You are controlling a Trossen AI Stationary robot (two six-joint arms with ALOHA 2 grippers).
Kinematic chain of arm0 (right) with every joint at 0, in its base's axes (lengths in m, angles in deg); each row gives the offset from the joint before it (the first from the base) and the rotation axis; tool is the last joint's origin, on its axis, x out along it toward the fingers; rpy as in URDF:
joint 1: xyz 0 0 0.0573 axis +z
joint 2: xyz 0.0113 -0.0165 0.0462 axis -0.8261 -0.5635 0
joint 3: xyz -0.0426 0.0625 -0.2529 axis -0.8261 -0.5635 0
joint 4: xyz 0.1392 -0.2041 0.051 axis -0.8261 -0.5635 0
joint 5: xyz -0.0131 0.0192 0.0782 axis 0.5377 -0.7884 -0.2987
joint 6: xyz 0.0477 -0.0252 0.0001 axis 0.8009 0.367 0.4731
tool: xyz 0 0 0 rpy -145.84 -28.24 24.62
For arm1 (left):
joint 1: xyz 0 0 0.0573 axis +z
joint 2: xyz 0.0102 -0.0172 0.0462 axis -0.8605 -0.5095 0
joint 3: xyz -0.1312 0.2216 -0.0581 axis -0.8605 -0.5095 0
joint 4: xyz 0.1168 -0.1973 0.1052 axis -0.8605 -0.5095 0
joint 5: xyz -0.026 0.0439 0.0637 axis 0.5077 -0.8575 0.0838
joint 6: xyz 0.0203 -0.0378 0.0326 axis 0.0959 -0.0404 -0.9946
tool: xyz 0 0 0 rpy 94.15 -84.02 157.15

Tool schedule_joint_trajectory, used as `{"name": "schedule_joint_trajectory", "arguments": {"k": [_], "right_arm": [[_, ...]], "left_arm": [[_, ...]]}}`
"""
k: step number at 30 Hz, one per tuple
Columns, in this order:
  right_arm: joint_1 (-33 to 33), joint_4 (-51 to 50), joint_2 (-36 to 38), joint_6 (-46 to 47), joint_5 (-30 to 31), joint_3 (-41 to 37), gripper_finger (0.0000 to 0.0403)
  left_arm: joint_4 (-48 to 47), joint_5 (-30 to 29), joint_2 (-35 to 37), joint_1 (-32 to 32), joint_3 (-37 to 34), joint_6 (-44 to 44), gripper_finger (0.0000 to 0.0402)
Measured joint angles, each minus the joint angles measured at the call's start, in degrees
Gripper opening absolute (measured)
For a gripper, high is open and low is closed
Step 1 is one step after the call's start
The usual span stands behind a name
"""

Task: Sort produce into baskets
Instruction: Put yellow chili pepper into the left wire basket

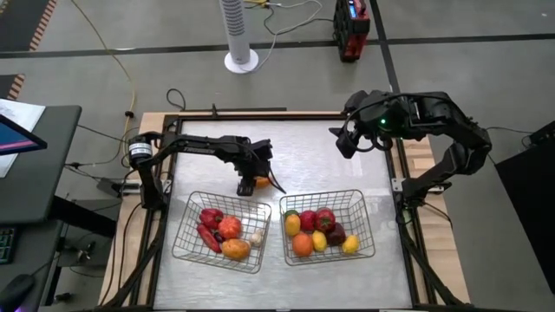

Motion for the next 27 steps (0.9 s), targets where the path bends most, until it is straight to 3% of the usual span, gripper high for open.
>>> {"name": "schedule_joint_trajectory", "arguments": {"k": [5, 15, 23, 27], "right_arm": [[0.00, 0.04, 0.00, -0.11, 0.02, 0.00, 0.0302], [0.00, 0.06, 0.00, -0.54, 0.04, 0.00, 0.0302], [0.00, -0.04, 0.00, -0.63, 0.10, 0.00, 0.0302], [-0.35, -1.10, 0.00, -1.00, 0.09, 0.00, 0.0302]], "left_arm": [[-0.06, 1.04, 0.00, 0.11, 0.00, 1.64, 0.0122], [-1.77, 5.49, 0.01, 2.24, 1.72, 6.56, 0.0118], [-10.26, 7.31, 1.45, 5.09, 12.29, 7.81, 0.0117], [-16.35, 13.55, 3.27, 4.11, 18.46, 10.19, 0.0117]]}}
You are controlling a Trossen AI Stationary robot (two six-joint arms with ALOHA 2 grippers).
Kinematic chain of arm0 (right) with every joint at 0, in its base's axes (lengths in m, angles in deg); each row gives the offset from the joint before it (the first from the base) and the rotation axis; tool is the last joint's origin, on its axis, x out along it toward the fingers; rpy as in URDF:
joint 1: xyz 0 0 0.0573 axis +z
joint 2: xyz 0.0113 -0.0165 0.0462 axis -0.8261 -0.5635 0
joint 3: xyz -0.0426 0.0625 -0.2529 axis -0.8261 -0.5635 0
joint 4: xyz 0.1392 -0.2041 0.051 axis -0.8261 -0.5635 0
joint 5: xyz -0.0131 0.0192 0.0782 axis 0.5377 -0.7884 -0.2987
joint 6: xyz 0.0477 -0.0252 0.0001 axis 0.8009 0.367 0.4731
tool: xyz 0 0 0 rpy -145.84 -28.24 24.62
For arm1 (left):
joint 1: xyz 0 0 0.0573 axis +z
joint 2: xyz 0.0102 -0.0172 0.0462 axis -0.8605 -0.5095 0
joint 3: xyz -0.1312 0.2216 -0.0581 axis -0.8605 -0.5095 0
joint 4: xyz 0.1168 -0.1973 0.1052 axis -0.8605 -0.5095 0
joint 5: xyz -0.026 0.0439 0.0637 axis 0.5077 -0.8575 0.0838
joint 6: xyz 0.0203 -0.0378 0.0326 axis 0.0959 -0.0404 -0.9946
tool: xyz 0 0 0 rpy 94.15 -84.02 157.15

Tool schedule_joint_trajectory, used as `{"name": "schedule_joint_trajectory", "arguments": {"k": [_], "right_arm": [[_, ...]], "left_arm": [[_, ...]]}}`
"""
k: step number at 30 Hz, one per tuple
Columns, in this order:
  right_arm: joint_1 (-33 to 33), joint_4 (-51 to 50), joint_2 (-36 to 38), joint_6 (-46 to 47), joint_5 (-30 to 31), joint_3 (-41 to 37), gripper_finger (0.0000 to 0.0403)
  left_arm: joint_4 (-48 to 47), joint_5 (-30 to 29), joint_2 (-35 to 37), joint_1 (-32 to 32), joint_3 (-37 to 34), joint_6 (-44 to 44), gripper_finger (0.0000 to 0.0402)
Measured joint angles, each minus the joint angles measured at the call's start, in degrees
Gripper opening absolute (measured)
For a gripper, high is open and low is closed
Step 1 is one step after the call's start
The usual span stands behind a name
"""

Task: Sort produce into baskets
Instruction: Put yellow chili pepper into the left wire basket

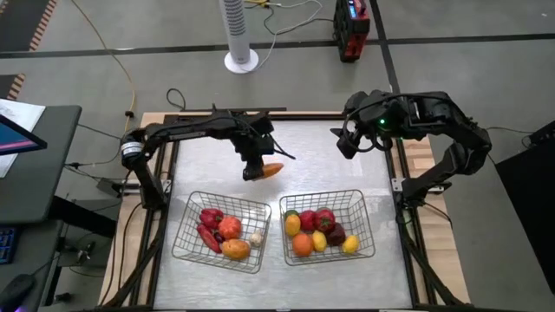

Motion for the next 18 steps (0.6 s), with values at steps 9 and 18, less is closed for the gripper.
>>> {"name": "schedule_joint_trajectory", "arguments": {"k": [9, 18], "right_arm": [[-2.26, -5.02, 2.25, -2.24, 0.10, -0.04, 0.0302], [-6.43, -4.93, 4.94, -5.04, 0.28, -0.02, 0.0302]], "left_arm": [[-11.74, 6.11, 9.99, -8.66, 2.84, 6.58, 0.0117], [-13.23, 2.15, 19.07, -23.22, -6.06, 20.37, 0.0122]]}}
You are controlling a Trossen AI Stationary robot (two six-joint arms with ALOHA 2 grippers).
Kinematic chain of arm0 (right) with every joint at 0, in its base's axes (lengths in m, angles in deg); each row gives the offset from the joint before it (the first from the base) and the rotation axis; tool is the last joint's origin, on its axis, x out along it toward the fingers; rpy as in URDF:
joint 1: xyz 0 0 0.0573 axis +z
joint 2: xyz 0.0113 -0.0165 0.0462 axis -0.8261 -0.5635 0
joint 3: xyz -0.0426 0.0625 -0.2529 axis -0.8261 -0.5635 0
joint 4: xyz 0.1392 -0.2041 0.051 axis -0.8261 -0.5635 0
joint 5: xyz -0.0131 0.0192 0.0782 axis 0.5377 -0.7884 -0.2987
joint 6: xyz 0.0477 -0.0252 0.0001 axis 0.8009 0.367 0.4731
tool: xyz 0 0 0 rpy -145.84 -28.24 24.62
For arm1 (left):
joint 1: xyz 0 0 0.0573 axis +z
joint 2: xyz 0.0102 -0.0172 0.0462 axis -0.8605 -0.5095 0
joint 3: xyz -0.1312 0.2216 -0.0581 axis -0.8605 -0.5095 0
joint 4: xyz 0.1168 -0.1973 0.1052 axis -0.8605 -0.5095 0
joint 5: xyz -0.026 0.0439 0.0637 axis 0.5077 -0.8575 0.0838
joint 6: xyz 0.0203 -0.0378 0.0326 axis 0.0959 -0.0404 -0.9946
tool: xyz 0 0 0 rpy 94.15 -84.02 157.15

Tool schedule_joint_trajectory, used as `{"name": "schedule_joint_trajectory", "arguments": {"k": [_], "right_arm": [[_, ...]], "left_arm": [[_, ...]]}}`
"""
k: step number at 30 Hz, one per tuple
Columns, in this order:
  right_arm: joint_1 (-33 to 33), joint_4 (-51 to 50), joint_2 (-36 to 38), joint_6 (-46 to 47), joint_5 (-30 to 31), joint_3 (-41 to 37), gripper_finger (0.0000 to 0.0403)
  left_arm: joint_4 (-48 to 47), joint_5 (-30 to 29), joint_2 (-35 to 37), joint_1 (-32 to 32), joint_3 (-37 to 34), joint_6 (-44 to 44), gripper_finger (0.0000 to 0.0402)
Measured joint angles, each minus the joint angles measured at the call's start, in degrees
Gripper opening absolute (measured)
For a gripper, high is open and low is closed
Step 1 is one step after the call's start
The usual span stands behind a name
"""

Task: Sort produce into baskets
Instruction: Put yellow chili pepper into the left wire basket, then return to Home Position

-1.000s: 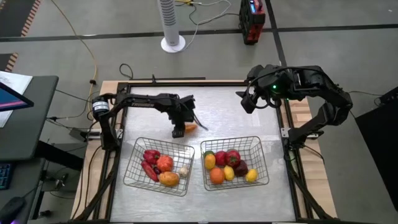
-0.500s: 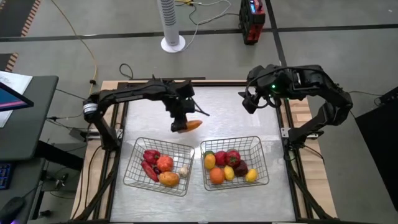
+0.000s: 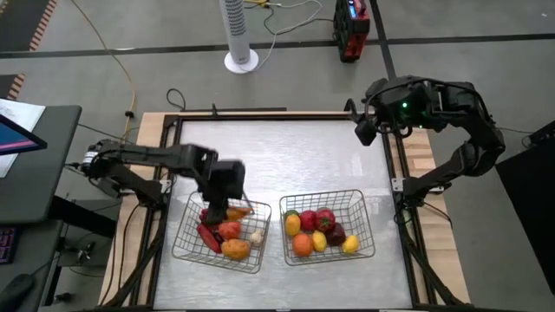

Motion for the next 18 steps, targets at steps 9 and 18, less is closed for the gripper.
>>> {"name": "schedule_joint_trajectory", "arguments": {"k": [9, 18], "right_arm": [[-4.40, -0.10, 0.17, -2.70, -4.49, 0.00, 0.0302], [-8.57, -1.25, 2.96, 1.28, -6.72, -0.02, 0.0302]], "left_arm": [[3.33, -8.18, 2.91, -5.76, -7.27, 11.06, 0.0210], [5.16, -19.23, 10.97, -5.03, -7.51, 7.29, 0.0262]]}}
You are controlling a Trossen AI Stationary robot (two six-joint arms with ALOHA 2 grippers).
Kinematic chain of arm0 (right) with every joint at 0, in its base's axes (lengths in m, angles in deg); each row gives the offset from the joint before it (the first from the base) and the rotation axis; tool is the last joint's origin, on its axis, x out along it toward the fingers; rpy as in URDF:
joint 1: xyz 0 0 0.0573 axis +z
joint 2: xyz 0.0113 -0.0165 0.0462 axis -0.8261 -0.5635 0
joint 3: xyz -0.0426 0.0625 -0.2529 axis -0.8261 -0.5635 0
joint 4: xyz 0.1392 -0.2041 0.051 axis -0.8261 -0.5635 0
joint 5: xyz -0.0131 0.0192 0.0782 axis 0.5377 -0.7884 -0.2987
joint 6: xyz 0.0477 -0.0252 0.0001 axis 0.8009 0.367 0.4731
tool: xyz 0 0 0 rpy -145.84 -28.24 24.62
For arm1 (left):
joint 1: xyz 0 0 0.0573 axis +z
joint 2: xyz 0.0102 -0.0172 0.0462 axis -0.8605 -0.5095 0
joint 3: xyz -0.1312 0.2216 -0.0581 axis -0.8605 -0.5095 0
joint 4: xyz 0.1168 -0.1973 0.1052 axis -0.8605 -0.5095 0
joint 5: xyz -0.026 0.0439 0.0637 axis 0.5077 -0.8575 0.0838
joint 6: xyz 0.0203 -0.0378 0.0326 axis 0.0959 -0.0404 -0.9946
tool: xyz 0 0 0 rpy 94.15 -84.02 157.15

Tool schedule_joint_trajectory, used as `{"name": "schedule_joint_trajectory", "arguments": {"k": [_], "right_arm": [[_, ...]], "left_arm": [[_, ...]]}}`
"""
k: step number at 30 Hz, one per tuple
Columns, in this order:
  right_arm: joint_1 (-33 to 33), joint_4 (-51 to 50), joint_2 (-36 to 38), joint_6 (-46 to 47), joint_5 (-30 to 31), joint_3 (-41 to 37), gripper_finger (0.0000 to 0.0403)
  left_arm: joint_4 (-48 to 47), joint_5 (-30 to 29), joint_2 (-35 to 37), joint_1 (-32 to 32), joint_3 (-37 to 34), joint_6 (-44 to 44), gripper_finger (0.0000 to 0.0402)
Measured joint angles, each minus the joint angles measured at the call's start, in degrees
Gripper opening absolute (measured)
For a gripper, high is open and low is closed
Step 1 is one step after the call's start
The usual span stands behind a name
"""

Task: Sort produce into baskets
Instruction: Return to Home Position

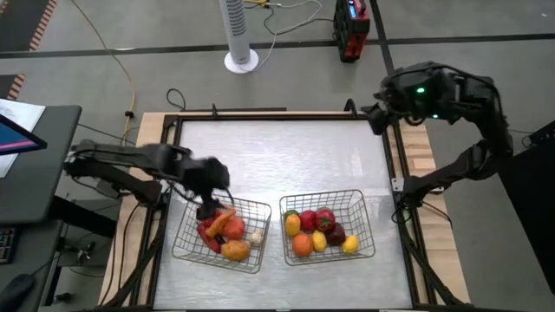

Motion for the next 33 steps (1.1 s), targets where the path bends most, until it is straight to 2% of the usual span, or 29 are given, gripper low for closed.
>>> {"name": "schedule_joint_trajectory", "arguments": {"k": [4, 8, 12, 18, 21, 26, 33], "right_arm": [[-1.34, 1.76, 3.23, 0.82, 0.10, -0.56, 0.0302], [-1.96, 8.35, 9.29, 0.76, -0.75, -8.43, 0.0302], [-1.92, 20.22, 17.77, 1.87, -5.19, -23.45, 0.0302], [-1.94, 43.66, 30.18, 7.09, -11.11, -51.66, 0.0302], [-1.91, 52.67, 35.42, 10.98, -13.29, -63.44, 0.0302], [-1.91, 60.38, 44.36, 17.91, -13.43, -78.36, 0.0302], [-1.90, 65.03, 59.46, 23.30, -13.19, -89.27, 0.0302]], "left_arm": [[5.43, -2.05, 8.91, 5.42, -4.33, -0.42, 0.0243], [11.56, -0.81, 19.57, 12.67, -14.00, 0.14, 0.0218], [21.94, 0.38, 27.86, 18.50, -21.46, 3.27, 0.0196], [36.44, -6.76, 36.04, 21.67, -27.30, 7.91, 0.0167], [37.90, -8.85, 39.49, 22.34, -29.31, 8.15, 0.0156], [35.81, -9.85, 46.03, 25.32, -32.14, 11.02, 0.0142], [36.12, -11.53, 55.02, 26.19, -33.79, 15.53, 0.0121]]}}
